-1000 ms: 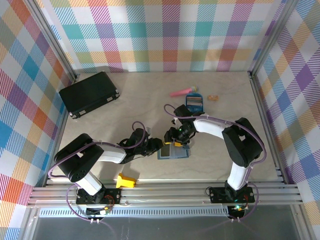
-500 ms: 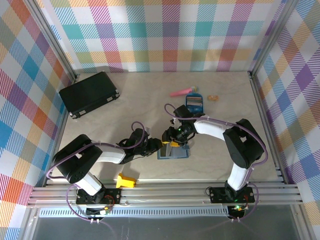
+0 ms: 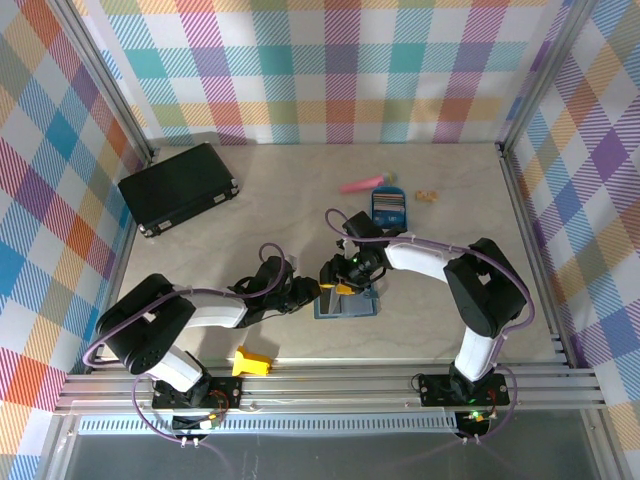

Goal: Put the credit cards into the card holder

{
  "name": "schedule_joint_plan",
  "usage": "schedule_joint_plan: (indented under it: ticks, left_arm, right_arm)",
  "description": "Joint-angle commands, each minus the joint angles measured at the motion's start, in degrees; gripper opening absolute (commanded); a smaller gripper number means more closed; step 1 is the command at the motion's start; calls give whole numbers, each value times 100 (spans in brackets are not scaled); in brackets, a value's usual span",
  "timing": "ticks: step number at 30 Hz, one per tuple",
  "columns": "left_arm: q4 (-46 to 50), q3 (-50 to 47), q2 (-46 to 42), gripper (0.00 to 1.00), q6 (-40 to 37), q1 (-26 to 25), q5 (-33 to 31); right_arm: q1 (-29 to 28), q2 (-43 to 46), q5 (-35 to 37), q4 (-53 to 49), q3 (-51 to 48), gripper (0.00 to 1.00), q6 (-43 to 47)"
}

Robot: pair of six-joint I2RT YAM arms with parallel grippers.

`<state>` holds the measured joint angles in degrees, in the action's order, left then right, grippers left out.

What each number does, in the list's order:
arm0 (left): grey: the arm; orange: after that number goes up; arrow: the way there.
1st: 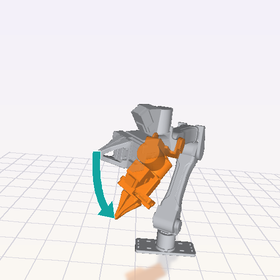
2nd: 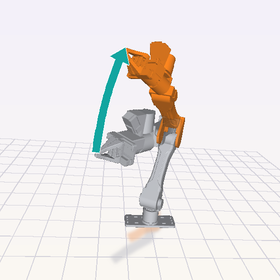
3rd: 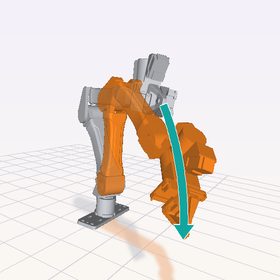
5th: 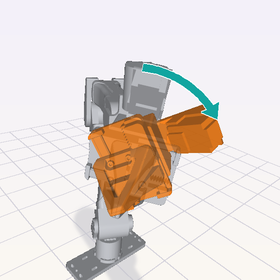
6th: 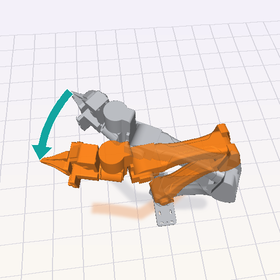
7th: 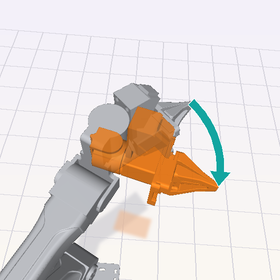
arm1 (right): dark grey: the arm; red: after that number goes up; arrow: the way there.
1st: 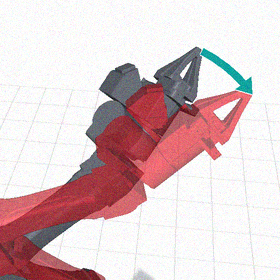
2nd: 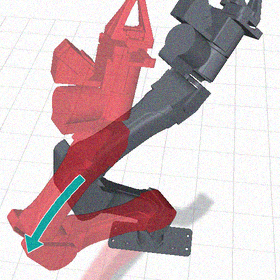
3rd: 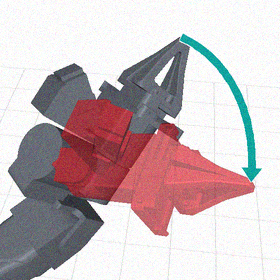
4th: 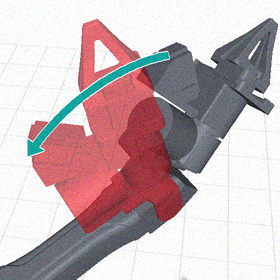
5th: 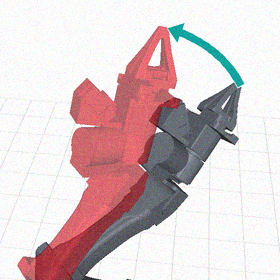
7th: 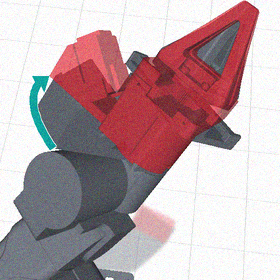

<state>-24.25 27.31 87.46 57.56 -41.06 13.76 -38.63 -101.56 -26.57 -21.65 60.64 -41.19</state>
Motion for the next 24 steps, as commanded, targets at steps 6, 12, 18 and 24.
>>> schedule_joint_plan:
  ticks: [6,12,18,24]
  left_arm:
    - [263,-185,-451,20,-57,46,27]
    - [137,-246,-522,3,78,-123,197]
    - [-182,-234,-393,0,124,-423,239]
    - [-591,-121,-60,1,158,-613,320]
  right_arm:
    - [-92,-168,-122,137,102,51,-161]
    - [-111,-215,-77,112,150,51,-170]
    - [-109,-220,-55,109,141,51,-187]
    - [-109,-206,-32,100,141,51,-179]
